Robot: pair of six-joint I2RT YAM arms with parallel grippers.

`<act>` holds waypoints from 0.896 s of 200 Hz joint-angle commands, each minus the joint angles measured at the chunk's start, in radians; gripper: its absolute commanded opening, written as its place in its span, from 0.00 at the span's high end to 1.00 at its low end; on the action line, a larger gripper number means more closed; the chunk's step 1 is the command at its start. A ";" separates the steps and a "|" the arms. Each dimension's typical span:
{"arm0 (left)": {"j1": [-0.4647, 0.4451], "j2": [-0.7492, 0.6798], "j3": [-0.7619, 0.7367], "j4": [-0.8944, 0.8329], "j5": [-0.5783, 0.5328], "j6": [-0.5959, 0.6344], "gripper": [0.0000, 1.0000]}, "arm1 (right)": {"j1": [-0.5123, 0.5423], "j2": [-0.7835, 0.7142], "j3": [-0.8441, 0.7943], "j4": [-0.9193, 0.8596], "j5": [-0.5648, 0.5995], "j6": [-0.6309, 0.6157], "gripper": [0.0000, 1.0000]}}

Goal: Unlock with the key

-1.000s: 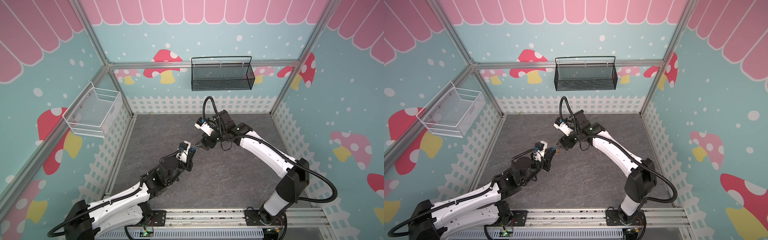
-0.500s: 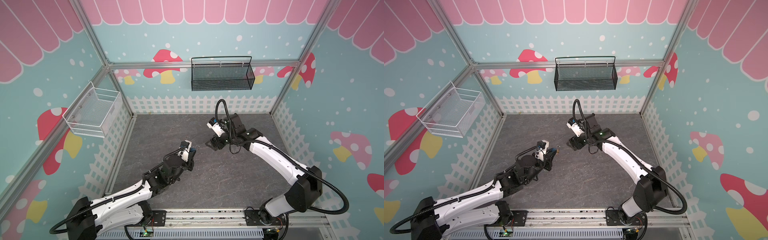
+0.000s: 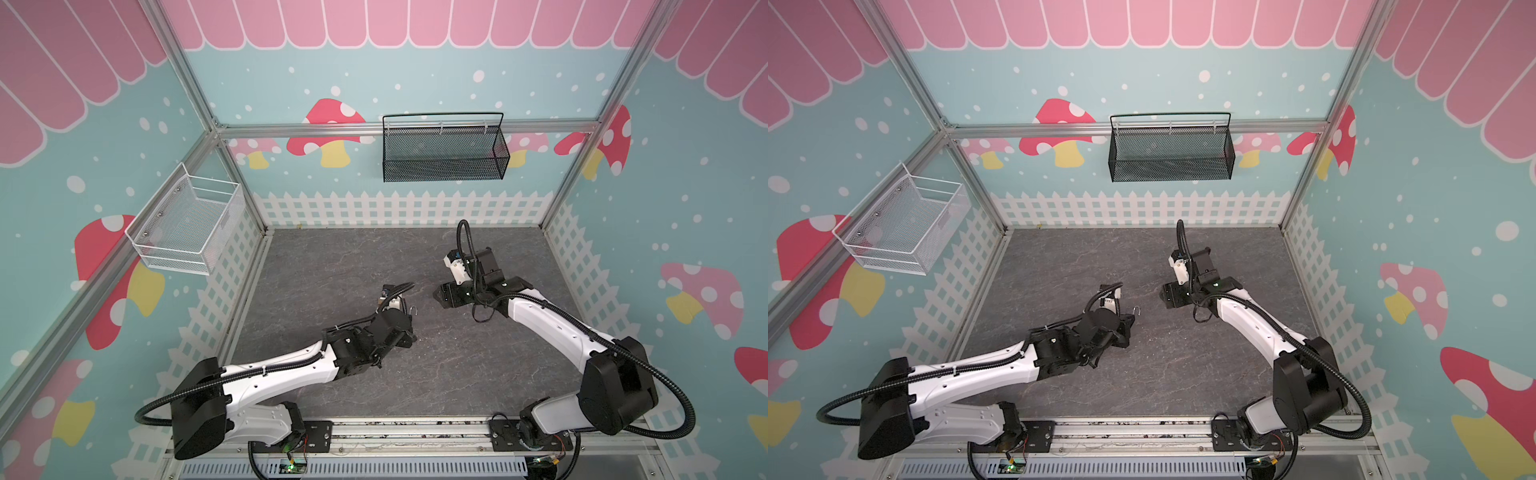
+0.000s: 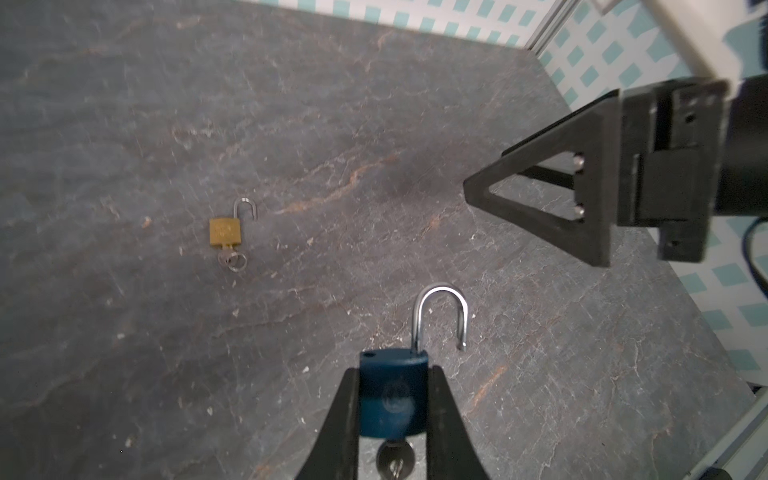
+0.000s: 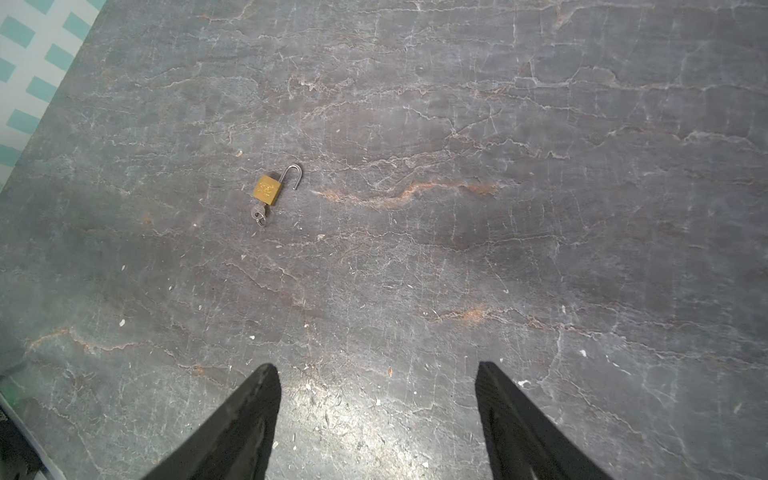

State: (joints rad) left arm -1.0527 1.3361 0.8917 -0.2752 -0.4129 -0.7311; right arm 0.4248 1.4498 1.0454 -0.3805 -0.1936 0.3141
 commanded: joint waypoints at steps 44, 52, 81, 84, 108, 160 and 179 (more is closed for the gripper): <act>-0.047 0.245 0.154 -0.232 0.031 -0.348 1.00 | -0.067 -0.066 -0.106 0.116 0.002 0.077 0.23; -0.047 0.270 0.163 -0.231 0.036 -0.356 1.00 | -0.078 -0.067 -0.114 0.120 0.004 0.079 0.23; -0.047 0.350 0.209 -0.269 0.022 -0.366 1.00 | -0.120 -0.071 -0.122 0.119 0.006 0.087 0.23; -0.046 0.359 0.212 -0.274 0.022 -0.370 1.00 | -0.124 -0.074 -0.124 0.119 0.006 0.088 0.23; -0.041 0.433 0.242 -0.286 0.058 -0.396 1.00 | -0.147 -0.085 -0.142 0.129 0.004 0.086 0.23; -0.041 0.541 0.314 -0.305 0.088 -0.389 1.00 | -0.185 -0.098 -0.158 0.129 0.004 0.079 0.23; -0.043 0.558 0.308 -0.306 0.088 -0.395 1.00 | -0.192 -0.106 -0.166 0.136 0.006 0.079 0.23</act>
State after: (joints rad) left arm -1.0950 1.8744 1.1820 -0.5499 -0.3218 -1.0958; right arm 0.2447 1.3773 0.8970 -0.2607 -0.1909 0.3908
